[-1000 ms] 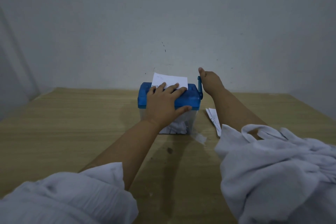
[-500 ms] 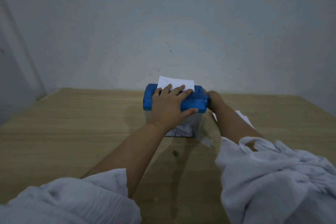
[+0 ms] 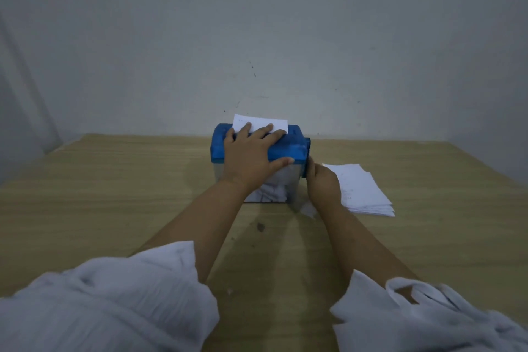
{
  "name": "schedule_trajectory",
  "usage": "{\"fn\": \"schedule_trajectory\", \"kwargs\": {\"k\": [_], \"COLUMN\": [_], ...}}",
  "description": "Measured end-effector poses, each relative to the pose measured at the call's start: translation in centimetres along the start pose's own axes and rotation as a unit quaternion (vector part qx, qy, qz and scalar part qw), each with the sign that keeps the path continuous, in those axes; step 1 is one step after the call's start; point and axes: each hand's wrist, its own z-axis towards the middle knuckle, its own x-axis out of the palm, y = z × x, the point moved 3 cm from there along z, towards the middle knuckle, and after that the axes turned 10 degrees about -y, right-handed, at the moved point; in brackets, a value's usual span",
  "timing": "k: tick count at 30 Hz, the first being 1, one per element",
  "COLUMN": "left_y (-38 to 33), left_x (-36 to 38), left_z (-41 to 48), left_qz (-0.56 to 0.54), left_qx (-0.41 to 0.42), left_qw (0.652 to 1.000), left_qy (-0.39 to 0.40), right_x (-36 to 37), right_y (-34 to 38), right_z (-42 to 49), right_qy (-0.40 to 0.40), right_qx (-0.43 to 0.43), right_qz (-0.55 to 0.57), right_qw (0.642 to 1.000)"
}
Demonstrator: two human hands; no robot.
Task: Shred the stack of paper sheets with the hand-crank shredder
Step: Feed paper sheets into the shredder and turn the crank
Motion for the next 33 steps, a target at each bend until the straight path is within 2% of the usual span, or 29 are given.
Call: {"fn": "schedule_trajectory", "kwargs": {"k": [6,12,17,24,29,31,33], "left_y": [-0.5,-0.9,-0.8,-0.5,-0.3,-0.3,-0.2], "left_x": [-0.2,-0.3,-0.2,0.1,0.2,0.2,0.2], "left_z": [-0.1,-0.2,0.1,0.1,-0.1,-0.2,-0.2], "left_qz": [-0.022,-0.018,-0.015,-0.023,-0.027,-0.030,-0.026], "left_qx": [-0.024,-0.022,-0.016,0.003,0.019,0.023,0.026], "left_qw": [0.999,0.999,0.999,1.000,0.999,0.999,0.999], "left_qy": [0.016,0.026,0.026,0.001,-0.019,-0.022,-0.022], "right_x": [-2.4,-3.9,-5.1,-4.6,-5.0,-5.3,-5.6], "right_y": [0.6,1.4,3.5,3.3,5.5,6.6,7.2], "right_z": [-1.4,-1.7,-0.6,0.4,2.1,4.0,5.9], "right_qy": [-0.053,-0.127,-0.213,-0.236,-0.240,-0.199,-0.156], "right_qx": [-0.070,-0.115,-0.132,-0.154,-0.069,-0.025,-0.004], "right_qz": [-0.057,-0.021,0.070,0.122,0.241,0.223,0.156], "right_qw": [0.995,0.985,0.965,0.952,0.938,0.954,0.975]}}
